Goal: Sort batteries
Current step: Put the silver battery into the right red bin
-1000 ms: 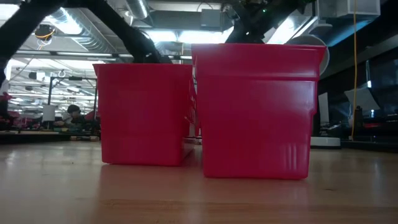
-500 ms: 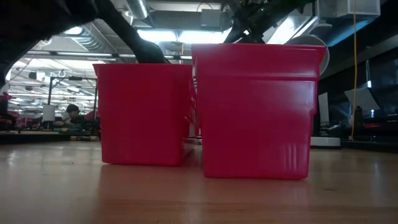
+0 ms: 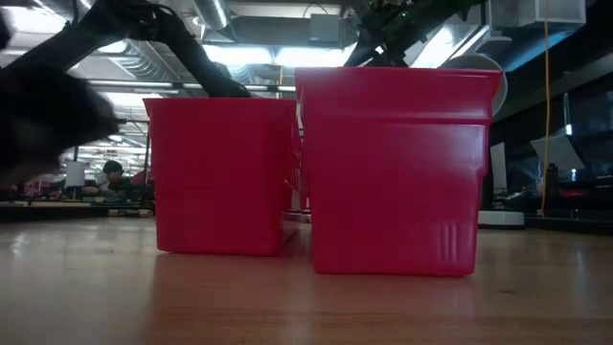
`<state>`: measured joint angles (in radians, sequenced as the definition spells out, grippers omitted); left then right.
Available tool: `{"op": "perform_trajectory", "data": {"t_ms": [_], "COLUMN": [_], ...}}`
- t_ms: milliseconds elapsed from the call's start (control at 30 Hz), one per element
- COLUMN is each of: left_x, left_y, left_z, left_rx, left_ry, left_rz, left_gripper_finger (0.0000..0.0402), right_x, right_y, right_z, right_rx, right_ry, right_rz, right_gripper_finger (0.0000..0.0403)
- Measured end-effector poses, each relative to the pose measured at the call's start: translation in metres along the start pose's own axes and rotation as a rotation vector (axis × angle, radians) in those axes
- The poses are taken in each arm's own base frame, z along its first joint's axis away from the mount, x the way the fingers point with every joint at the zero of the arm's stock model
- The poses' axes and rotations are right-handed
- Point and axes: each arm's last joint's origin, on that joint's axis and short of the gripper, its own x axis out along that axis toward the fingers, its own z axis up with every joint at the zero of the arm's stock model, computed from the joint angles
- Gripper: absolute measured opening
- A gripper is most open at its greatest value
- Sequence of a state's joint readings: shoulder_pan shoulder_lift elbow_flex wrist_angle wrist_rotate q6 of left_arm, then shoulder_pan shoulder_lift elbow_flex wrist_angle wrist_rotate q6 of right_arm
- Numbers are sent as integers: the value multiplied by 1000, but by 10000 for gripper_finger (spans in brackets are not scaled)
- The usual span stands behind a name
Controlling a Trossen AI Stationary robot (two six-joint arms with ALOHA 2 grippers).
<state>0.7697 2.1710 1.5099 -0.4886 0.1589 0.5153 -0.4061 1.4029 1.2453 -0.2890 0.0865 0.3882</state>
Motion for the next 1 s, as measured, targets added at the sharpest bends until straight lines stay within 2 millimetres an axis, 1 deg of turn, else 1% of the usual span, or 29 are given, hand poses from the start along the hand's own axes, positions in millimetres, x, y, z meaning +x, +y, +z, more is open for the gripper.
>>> {"op": "perform_trajectory", "data": {"t_ms": [67, 133, 367, 400, 500, 567, 667, 733, 833, 867, 1000], "left_x": [3, 6, 8, 8, 7, 3, -7, -17, -41, -49, -73], "left_y": [1, -1, -2, -2, -2, -2, -6, -8, -15, -18, -40], "left_z": [-2, -4, -4, -4, -4, -3, -1, 0, 11, 14, 26], "left_rx": [-5, -5, 4, 4, 4, 5, 12, 11, 27, 24, 12], "left_ry": [11, 25, 41, 43, 48, 45, 51, 56, -5, -24, -110], "left_rz": [-9, -20, 4, 5, 7, 10, 9, -1, -8, -25, -162], "left_gripper_finger": [147, 129, 28, 19, 18, 26, 28, 21, 16, 16, 22], "right_x": [0, 0, 0, 0, 0, 0, 0, 0, 0, 0, 0], "right_y": [0, 0, 0, 1, 1, 1, 0, 0, 0, 0, 0], "right_z": [0, 0, 0, 0, -1, -1, -2, -3, -3, -3, -3], "right_rx": [-2, -3, -3, -3, -4, -9, -29, -36, -63, -74, -112], "right_ry": [0, 0, 6, 9, 19, 27, 37, 43, 42, 42, 41], "right_rz": [0, 1, 13, 21, 33, 39, 35, 32, 33, 33, 34], "right_gripper_finger": [140, 140, 140, 140, 140, 140, 140, 140, 140, 140, 140]}}
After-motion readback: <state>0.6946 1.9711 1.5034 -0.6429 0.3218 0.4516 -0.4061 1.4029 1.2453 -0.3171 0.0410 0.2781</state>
